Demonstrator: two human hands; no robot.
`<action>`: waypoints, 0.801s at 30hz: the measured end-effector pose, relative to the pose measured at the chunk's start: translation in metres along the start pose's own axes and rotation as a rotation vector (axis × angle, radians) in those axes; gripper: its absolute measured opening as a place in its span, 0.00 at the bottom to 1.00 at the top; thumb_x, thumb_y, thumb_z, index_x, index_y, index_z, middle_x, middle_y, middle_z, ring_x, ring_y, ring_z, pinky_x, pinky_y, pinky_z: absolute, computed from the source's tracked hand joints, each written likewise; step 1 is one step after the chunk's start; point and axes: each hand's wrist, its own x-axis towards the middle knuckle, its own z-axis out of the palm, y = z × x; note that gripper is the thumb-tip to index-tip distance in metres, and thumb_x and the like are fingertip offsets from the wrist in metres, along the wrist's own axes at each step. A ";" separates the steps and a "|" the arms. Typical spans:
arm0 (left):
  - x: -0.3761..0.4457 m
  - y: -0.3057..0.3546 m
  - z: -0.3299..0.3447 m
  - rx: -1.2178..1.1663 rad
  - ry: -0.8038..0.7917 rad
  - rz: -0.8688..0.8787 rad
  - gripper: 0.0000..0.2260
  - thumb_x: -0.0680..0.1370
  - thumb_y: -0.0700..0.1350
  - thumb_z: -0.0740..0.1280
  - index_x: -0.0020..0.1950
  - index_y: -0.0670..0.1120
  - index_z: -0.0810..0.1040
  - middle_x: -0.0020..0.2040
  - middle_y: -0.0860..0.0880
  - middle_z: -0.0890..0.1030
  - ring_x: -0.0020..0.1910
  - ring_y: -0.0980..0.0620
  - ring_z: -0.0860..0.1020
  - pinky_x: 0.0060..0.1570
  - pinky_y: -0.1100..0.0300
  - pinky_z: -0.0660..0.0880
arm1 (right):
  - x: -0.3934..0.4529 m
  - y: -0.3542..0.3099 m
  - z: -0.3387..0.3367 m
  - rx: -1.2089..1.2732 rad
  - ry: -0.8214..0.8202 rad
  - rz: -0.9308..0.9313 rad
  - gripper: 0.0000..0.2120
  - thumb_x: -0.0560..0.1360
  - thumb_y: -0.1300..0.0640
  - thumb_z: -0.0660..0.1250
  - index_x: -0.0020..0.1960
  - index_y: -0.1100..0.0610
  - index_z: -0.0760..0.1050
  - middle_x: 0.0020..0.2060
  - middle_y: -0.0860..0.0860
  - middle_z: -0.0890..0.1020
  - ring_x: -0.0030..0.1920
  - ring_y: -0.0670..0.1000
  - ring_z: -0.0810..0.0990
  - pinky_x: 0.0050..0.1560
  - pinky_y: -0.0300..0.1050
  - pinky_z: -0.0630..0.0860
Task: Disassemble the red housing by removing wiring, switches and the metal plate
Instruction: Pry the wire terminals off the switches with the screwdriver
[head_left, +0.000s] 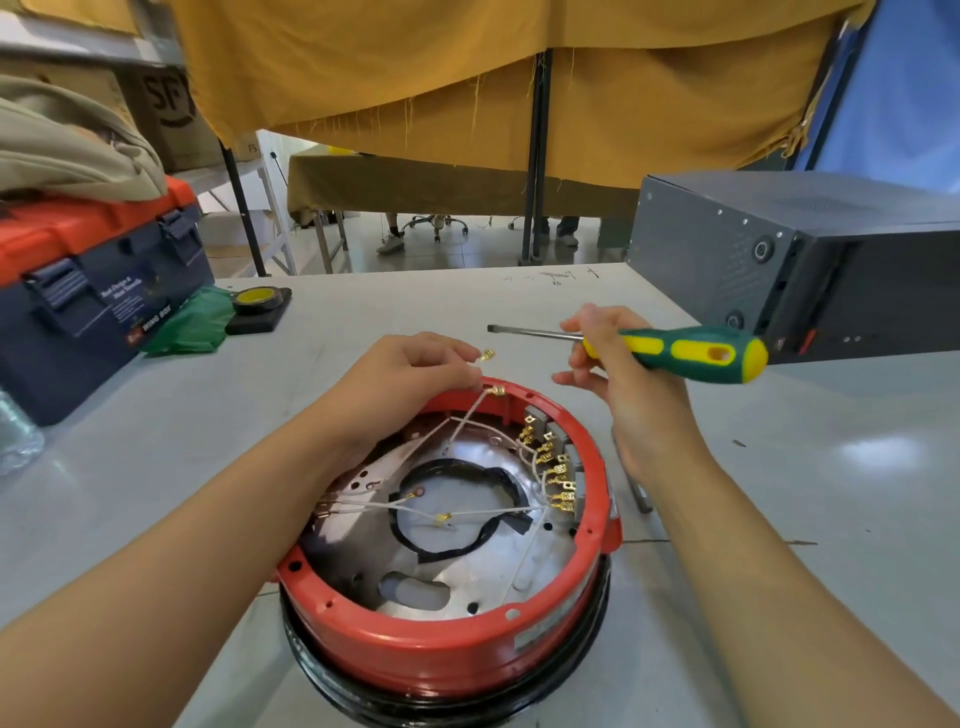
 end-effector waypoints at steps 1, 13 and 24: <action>0.001 0.001 -0.002 -0.054 0.030 -0.022 0.07 0.74 0.42 0.69 0.37 0.45 0.84 0.48 0.53 0.83 0.46 0.57 0.82 0.41 0.74 0.73 | -0.001 0.001 0.002 -0.016 -0.015 -0.001 0.09 0.78 0.51 0.65 0.44 0.55 0.80 0.28 0.44 0.77 0.33 0.43 0.80 0.47 0.48 0.83; -0.024 -0.012 -0.058 -0.372 0.187 -0.207 0.04 0.76 0.36 0.66 0.42 0.38 0.79 0.36 0.44 0.84 0.34 0.51 0.83 0.32 0.65 0.78 | -0.008 0.006 0.006 -0.194 -0.176 -0.054 0.04 0.75 0.53 0.68 0.46 0.53 0.79 0.31 0.45 0.82 0.33 0.42 0.80 0.37 0.34 0.77; -0.079 -0.076 -0.107 -0.238 0.447 -0.399 0.04 0.74 0.34 0.67 0.40 0.35 0.79 0.32 0.41 0.82 0.30 0.49 0.83 0.28 0.64 0.78 | -0.011 0.005 0.006 -0.174 -0.138 -0.032 0.05 0.76 0.51 0.68 0.45 0.51 0.80 0.32 0.46 0.80 0.37 0.48 0.80 0.42 0.38 0.80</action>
